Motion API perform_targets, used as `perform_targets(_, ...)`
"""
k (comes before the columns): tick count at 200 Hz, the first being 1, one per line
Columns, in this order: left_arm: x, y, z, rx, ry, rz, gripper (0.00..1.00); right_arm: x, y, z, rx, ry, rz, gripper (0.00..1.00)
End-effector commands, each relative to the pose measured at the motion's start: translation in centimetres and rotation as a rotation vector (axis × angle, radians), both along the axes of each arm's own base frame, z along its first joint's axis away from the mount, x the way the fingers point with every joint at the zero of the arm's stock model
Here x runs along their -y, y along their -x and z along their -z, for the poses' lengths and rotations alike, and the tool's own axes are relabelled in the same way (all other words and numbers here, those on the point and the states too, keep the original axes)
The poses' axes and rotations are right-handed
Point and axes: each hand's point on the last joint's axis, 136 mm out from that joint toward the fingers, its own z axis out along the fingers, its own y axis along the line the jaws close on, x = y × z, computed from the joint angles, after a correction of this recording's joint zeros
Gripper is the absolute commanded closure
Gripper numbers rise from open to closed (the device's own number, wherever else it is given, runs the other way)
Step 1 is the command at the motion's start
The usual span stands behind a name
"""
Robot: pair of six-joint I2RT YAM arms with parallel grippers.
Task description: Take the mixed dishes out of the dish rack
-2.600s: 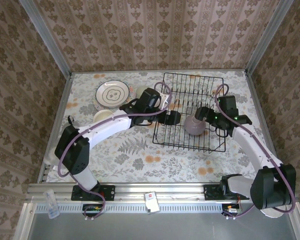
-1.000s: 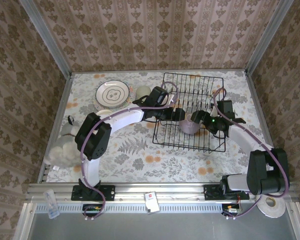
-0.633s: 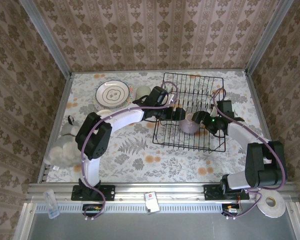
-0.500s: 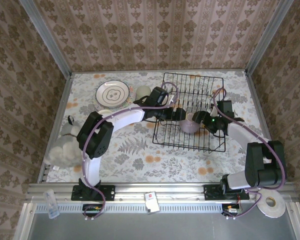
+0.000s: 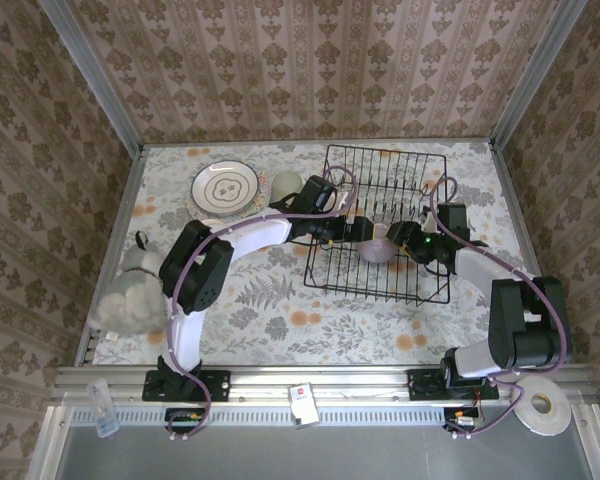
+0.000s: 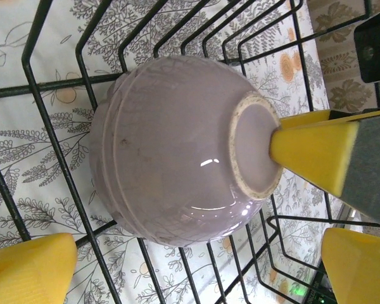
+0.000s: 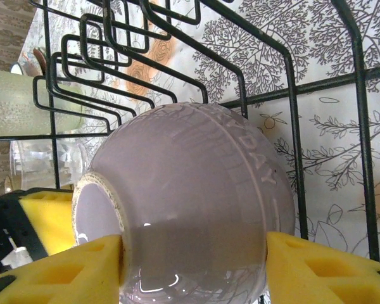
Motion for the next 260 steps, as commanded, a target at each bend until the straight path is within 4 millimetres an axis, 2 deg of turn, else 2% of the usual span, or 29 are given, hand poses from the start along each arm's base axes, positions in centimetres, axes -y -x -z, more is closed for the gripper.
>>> perform_targets(1,-0.4,-1.0,0.7,-0.021,-0.008,-0.026,0.0,0.6,2.9,4.6,-0.181,-0.008,0.039,0.45)
perform_targets(55,-0.8,-1.8,1.2,-0.03,-0.004,-0.05,0.0,1.1,3.3,5.3,-0.212,-0.029,0.065,0.52)
perform_targets(145,-0.1,-2.4,1.8,-0.058,0.072,-0.028,0.0,1.3,3.4,6.4,-0.241,-0.048,0.079,0.62)
perform_targets(204,1.5,-1.1,1.0,-0.106,0.197,0.031,0.03,1.3,3.5,6.6,-0.245,-0.058,0.081,0.68)
perform_targets(260,2.5,-0.5,0.4,-0.143,0.282,0.045,0.05,1.3,3.4,6.6,-0.243,-0.059,0.08,0.69)
